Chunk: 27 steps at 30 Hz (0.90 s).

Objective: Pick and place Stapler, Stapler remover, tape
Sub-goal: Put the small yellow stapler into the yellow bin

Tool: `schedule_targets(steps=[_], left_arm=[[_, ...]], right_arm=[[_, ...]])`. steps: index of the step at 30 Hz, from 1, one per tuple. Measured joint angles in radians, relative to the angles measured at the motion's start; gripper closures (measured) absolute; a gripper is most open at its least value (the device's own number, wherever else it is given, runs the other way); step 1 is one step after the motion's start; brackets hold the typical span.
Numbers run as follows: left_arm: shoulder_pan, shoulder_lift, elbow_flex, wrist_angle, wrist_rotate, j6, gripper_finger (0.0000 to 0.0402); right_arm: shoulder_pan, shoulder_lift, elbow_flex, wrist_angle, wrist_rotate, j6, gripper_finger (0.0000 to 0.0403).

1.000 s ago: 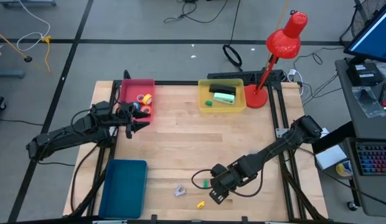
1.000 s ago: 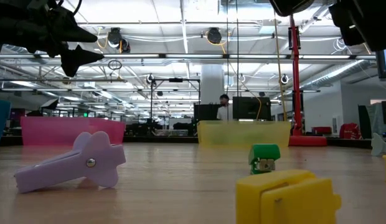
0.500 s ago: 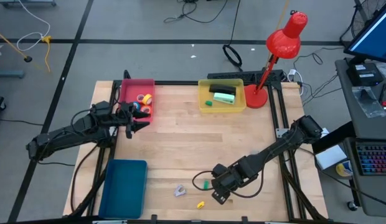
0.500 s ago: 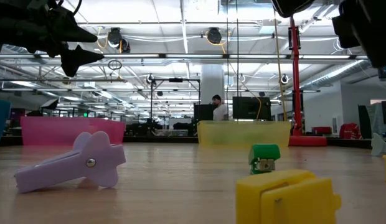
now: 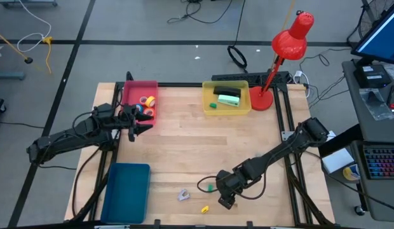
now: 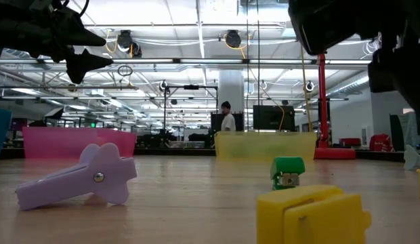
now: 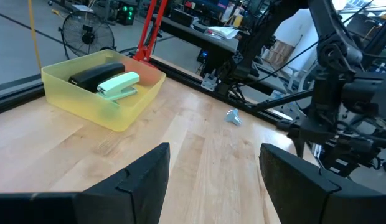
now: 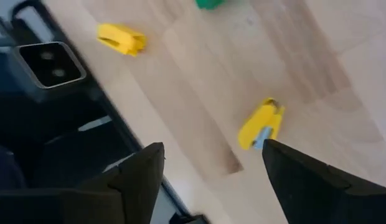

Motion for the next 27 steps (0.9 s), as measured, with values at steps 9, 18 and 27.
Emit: schedule_targets(steps=[9,18,27], left_arm=[[0.0,0.0,0.0,0.0,0.0,-0.002,0.0153],[0.0,0.0,0.0,0.0,-0.003,0.009,0.0153],[0.0,0.0,0.0,0.0,-0.003,-0.006,0.0153]], right_arm=[[-0.003,0.0,-0.035,0.0,-0.027,-0.003,0.0148],[-0.008,0.0,-0.043,-0.015,-0.022,-0.013,0.0149],[-0.032,0.0,-0.043,-0.032,-0.02,-0.056,0.0149]])
